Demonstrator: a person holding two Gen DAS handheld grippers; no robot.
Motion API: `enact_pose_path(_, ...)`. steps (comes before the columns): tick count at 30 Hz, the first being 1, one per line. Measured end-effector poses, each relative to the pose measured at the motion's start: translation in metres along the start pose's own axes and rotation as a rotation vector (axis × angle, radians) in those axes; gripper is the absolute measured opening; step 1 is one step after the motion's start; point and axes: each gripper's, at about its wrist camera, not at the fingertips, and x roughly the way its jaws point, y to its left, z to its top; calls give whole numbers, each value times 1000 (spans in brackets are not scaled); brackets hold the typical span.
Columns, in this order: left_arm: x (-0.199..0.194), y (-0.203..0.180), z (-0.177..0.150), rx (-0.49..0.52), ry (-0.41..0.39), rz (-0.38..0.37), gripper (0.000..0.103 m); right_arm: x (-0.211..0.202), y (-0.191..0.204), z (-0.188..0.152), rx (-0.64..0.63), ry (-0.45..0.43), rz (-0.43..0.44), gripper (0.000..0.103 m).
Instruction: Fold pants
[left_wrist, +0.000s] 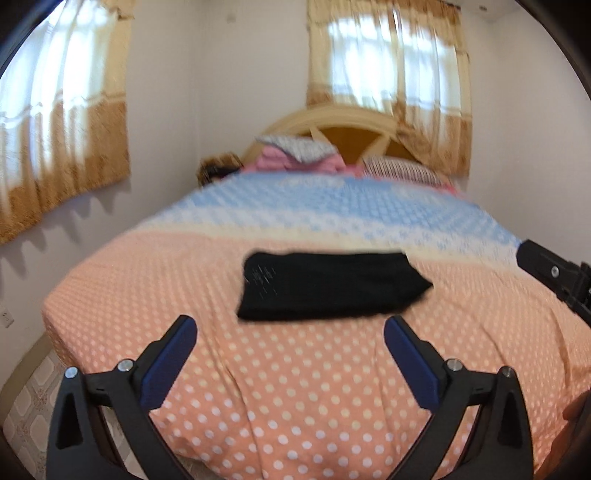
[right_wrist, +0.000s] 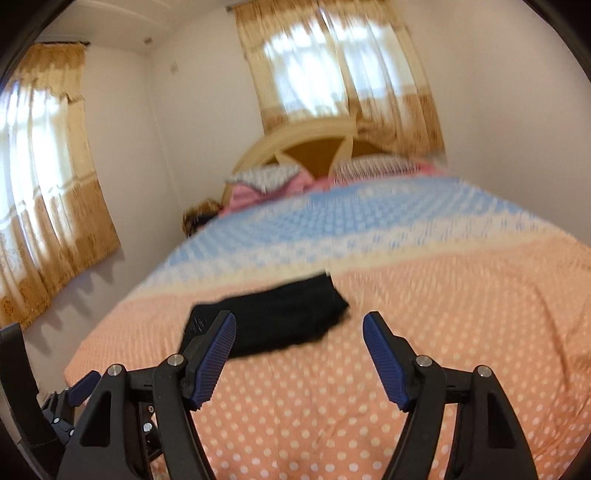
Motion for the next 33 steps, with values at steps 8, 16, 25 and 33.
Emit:
enact_pose_path(8,-17,-4,1,22,-99,59,103,-17,3,-9,21,-36,-15,77)
enact_pose_path(16,-17,-9,2,49,-104,49,103,-16,18,-20,-38,-1,-6,78)
enact_pose_path(25,-17,-5,5,40,-101,73,103,-16,17,-20,-27,12,-15,78)
enact_pose_path(33,-15,-8,2,43,-92,77,103,-14,15,-20,-24,19,-14,78)
